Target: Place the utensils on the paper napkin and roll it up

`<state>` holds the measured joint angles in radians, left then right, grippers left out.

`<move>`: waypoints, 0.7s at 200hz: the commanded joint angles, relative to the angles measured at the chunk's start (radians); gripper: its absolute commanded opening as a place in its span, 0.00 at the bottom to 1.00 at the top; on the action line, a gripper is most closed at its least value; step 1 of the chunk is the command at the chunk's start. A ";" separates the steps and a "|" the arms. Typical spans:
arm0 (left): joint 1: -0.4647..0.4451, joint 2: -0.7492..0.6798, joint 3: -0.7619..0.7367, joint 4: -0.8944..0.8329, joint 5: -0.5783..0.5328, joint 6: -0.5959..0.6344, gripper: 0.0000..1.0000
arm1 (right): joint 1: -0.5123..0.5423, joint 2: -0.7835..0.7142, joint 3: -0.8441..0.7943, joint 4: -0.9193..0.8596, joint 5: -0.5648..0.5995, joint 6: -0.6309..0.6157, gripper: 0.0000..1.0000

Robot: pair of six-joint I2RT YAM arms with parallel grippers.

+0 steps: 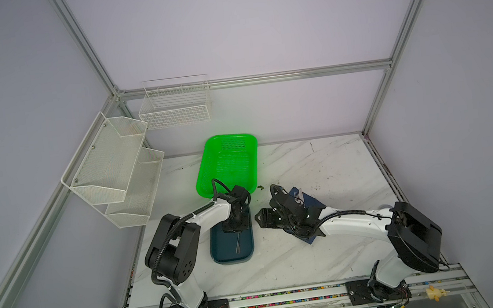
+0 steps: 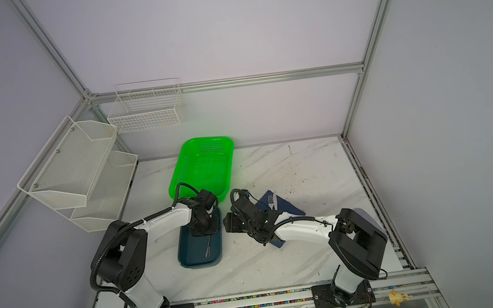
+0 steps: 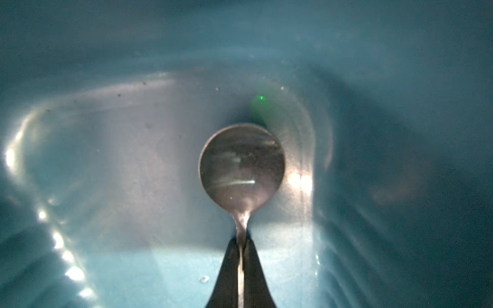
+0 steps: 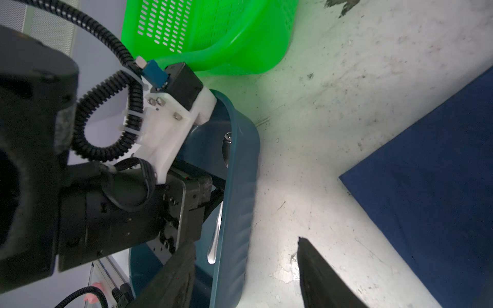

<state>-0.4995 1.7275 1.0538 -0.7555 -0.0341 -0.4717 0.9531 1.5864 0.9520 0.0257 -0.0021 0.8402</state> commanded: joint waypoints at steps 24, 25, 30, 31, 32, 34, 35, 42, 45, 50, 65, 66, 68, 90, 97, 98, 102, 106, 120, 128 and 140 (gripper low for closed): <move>0.003 -0.120 -0.108 0.087 0.027 -0.072 0.00 | -0.017 -0.069 -0.033 -0.003 0.054 -0.018 0.65; 0.003 -0.123 -0.107 0.086 0.027 -0.071 0.00 | -0.018 -0.070 -0.033 -0.003 0.054 -0.018 0.65; 0.003 -0.135 -0.103 0.081 0.025 -0.067 0.00 | -0.021 -0.072 -0.034 -0.004 0.057 -0.016 0.65; 0.003 -0.138 -0.103 0.080 0.022 -0.067 0.00 | -0.022 -0.071 -0.034 -0.005 0.057 -0.016 0.65; 0.003 -0.140 -0.102 0.079 0.022 -0.066 0.00 | -0.022 -0.072 -0.035 -0.005 0.058 -0.014 0.65; 0.002 -0.144 -0.100 0.077 0.020 -0.065 0.00 | -0.022 -0.073 -0.035 -0.006 0.061 -0.014 0.65; 0.002 -0.147 -0.100 0.077 0.020 -0.064 0.00 | -0.023 -0.074 -0.035 -0.007 0.062 -0.013 0.65; 0.002 -0.160 -0.096 0.070 0.011 -0.064 0.00 | -0.024 -0.080 -0.036 -0.010 0.077 -0.008 0.65; 0.002 -0.167 -0.093 0.066 0.005 -0.065 0.00 | -0.024 -0.085 -0.038 -0.011 0.083 -0.004 0.65; 0.001 -0.175 -0.088 0.059 -0.005 -0.066 0.00 | -0.024 -0.091 -0.043 -0.008 0.093 0.000 0.65; 0.003 -0.200 -0.080 0.046 -0.022 -0.066 0.00 | -0.027 -0.112 -0.060 0.007 0.111 0.003 0.65; 0.003 -0.200 -0.080 0.045 -0.022 -0.066 0.00 | -0.028 -0.113 -0.061 0.007 0.112 0.004 0.65; 0.003 -0.204 -0.079 0.044 -0.024 -0.066 0.00 | -0.028 -0.115 -0.061 0.007 0.114 0.005 0.65; 0.003 -0.228 -0.074 0.040 -0.024 -0.066 0.00 | -0.031 -0.135 -0.068 0.005 0.130 0.007 0.66; 0.004 -0.231 -0.071 0.036 -0.023 -0.066 0.00 | -0.032 -0.140 -0.070 0.006 0.133 0.008 0.66; 0.003 -0.231 -0.071 0.035 -0.023 -0.067 0.00 | -0.032 -0.141 -0.071 0.006 0.133 0.008 0.66; 0.002 -0.234 -0.068 0.033 -0.019 -0.066 0.00 | -0.034 -0.143 -0.073 0.004 0.134 0.007 0.66; 0.004 -0.236 -0.065 0.031 -0.016 -0.066 0.00 | -0.034 -0.144 -0.073 0.003 0.134 0.007 0.66; 0.002 -0.243 -0.058 0.019 -0.004 -0.068 0.00 | -0.038 -0.149 -0.077 0.003 0.135 0.010 0.66; 0.003 -0.247 -0.051 0.003 0.014 -0.074 0.00 | -0.040 -0.151 -0.079 0.000 0.131 0.015 0.66; 0.002 -0.253 -0.049 -0.004 0.057 -0.078 0.00 | -0.042 -0.149 -0.076 -0.012 0.126 0.030 0.66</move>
<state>-0.4995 1.5177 0.9733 -0.7322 -0.0326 -0.5316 0.9195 1.4555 0.8913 0.0277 0.1017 0.8383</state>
